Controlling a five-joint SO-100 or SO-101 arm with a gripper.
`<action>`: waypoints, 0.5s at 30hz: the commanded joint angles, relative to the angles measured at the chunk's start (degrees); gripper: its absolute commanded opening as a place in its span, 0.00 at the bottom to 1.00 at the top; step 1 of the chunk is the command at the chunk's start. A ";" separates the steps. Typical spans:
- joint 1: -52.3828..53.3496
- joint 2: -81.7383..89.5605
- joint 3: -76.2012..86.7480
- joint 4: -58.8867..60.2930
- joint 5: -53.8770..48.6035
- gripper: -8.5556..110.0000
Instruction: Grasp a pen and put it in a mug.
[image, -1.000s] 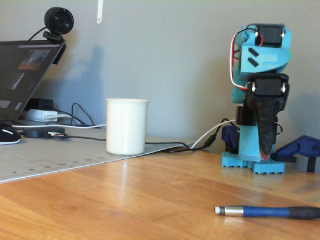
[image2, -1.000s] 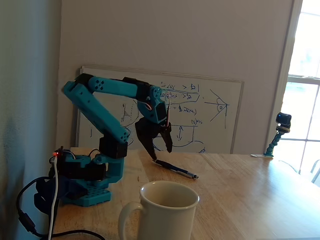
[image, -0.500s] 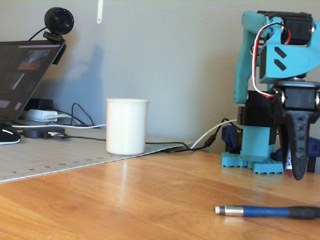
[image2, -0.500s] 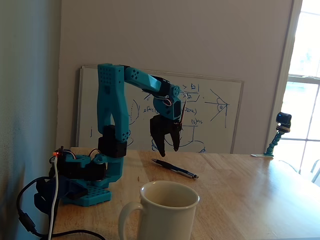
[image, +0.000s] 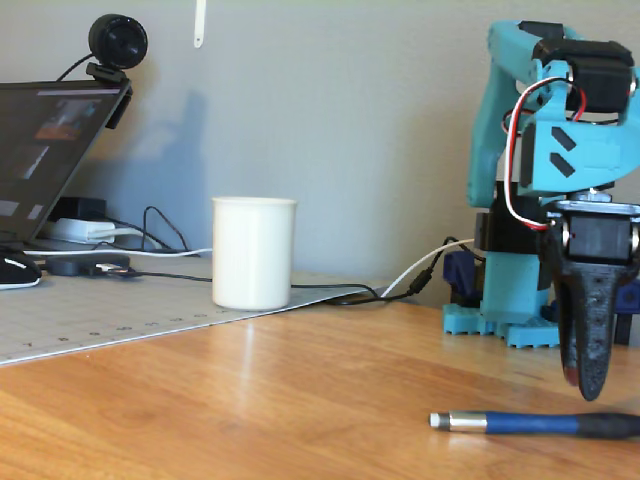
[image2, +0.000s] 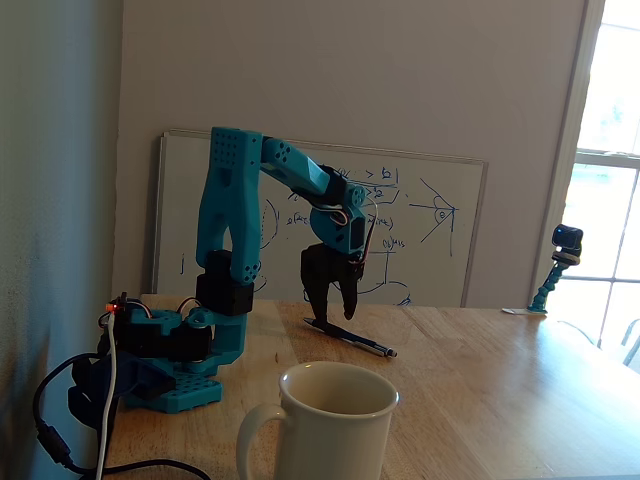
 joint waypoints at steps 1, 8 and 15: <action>-0.44 0.44 -4.31 -0.62 -0.09 0.26; -0.18 -0.18 -4.22 -0.62 0.70 0.26; 0.09 -3.96 -6.68 -0.70 0.79 0.26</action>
